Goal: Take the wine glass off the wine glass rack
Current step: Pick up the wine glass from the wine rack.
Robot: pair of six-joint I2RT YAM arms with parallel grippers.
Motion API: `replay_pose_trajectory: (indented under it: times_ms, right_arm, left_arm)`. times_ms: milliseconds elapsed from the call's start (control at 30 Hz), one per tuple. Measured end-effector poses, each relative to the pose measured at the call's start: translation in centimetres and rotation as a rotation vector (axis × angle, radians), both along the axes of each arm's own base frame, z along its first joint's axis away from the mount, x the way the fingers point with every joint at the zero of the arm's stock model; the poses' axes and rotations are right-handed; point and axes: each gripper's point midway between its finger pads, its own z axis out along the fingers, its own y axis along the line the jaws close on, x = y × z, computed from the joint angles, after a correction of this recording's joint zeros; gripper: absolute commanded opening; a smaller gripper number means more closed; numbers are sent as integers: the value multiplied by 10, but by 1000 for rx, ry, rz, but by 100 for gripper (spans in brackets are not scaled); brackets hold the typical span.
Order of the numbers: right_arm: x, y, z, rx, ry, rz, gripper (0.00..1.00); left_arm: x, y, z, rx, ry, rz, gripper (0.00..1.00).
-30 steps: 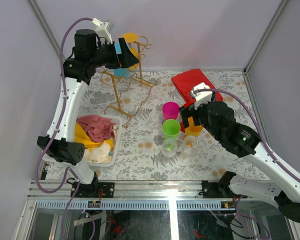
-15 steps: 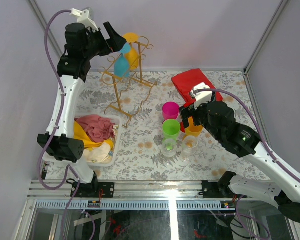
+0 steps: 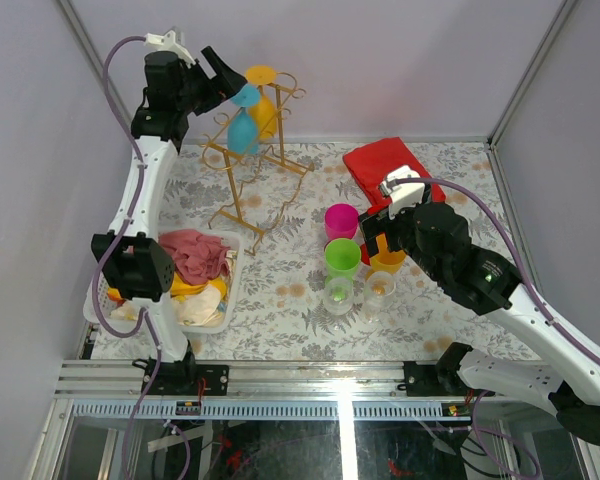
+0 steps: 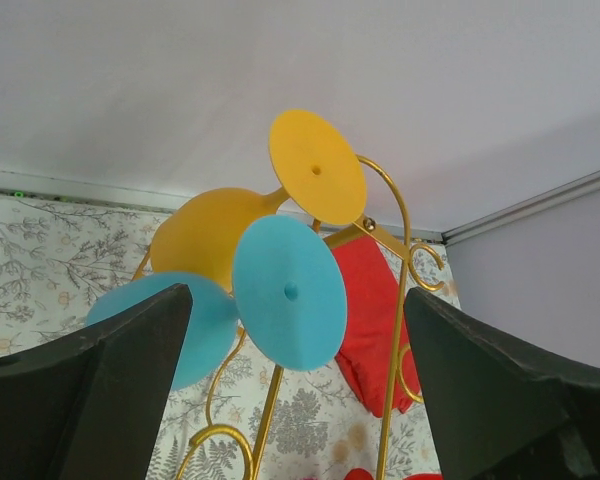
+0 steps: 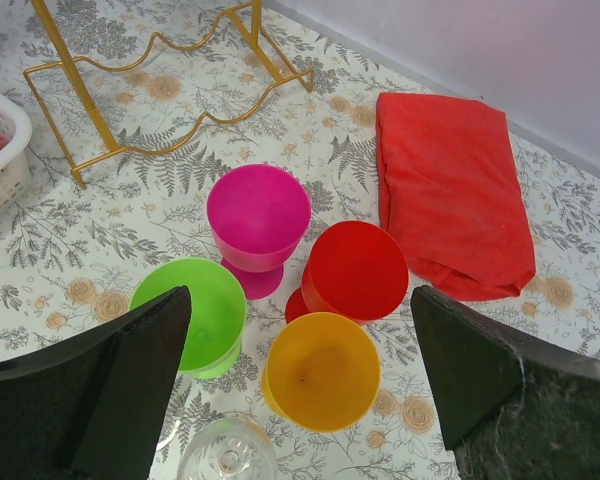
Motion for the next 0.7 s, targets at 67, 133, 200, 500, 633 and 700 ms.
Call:
replay_pose_trajectory:
  times_ms: [67, 133, 200, 500, 633, 700]
  right_arm:
    - [0, 0, 0, 0, 0, 0, 99]
    - [0, 0, 0, -1, -1, 1, 99]
    - [0, 0, 0, -3, -2, 1, 99]
    - [0, 0, 0, -7, -3, 3, 99]
    - [0, 0, 0, -8, -2, 3, 99]
    - [1, 0, -1, -9, -1, 3, 99]
  left_arm:
    - [4, 0, -6, -7, 9, 2, 82]
    - [8, -1, -11, -12, 19, 2, 78]
    - [11, -2, -18, -16, 33, -3, 73]
    - [17, -1, -33, -17, 61, -8, 58]
    - [17, 0, -33, -16, 62, -6, 48]
    - [17, 1, -33, -14, 60, -5, 41]
